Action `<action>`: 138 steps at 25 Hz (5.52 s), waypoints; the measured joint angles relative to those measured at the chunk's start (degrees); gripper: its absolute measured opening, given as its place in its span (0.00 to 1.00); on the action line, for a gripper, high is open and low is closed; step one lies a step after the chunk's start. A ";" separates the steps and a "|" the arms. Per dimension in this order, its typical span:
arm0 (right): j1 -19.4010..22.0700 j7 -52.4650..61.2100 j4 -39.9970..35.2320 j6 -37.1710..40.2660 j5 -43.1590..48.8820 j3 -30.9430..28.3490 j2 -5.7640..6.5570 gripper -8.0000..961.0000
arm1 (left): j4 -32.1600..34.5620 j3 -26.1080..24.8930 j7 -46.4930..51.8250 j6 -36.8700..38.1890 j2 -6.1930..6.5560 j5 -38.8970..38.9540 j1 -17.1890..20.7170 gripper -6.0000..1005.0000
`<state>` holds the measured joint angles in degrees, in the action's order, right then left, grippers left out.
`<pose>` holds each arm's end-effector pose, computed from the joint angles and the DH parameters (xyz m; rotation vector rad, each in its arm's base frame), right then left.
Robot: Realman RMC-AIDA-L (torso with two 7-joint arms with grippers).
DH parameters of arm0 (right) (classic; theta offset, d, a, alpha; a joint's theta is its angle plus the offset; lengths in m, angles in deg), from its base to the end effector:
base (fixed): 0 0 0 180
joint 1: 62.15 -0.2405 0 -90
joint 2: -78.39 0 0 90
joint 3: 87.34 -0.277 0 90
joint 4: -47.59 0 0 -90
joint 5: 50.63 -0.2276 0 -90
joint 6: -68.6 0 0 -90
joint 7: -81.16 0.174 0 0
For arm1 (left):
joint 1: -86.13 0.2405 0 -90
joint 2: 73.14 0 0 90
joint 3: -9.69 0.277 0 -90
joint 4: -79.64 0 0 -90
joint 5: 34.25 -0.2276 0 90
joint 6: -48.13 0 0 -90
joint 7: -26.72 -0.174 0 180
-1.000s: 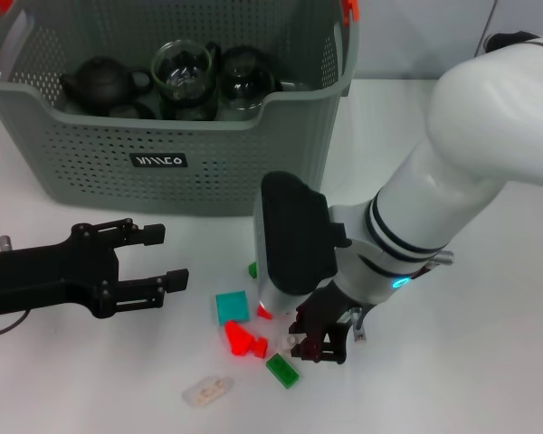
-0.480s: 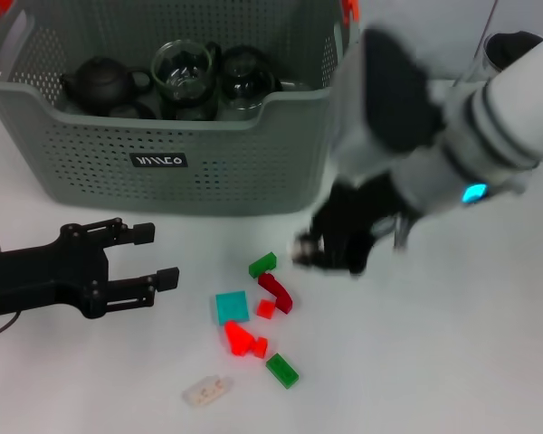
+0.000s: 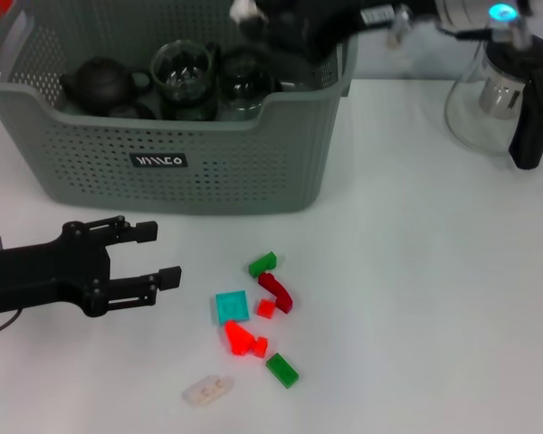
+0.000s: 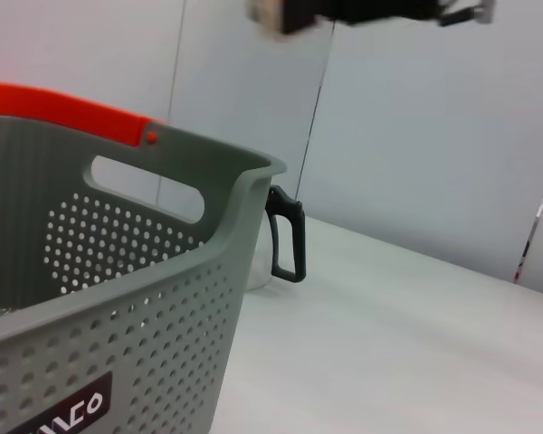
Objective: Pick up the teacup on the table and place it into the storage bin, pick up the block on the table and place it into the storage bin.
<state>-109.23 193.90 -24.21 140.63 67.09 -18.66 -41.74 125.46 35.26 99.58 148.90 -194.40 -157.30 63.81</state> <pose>0.0366 0.4503 -0.0209 -2.7383 0.0708 0.4115 -0.3208 0.3064 -0.0036 -2.6595 -0.5984 -0.6986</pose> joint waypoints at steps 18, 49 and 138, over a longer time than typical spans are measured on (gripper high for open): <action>-12.47 -2.56 24.02 -23.96 5.77 7.50 -0.18 0.23 | -0.03 0.01 -0.18 -0.60 -0.28 0.54 0.46 0.76; 7.06 6.23 -2.64 -18.54 -0.47 11.16 -0.04 0.95 | -0.30 -0.10 -0.01 -0.66 -0.20 0.52 -0.05 0.76; -4.69 31.50 26.28 -23.73 5.44 38.40 -1.01 0.92 | -0.56 -2.00 -1.66 0.39 -0.11 0.00 0.53 0.76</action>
<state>-113.92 225.41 2.07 116.90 72.53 19.74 -42.76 124.91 33.26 97.91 149.29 -194.51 -157.30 64.33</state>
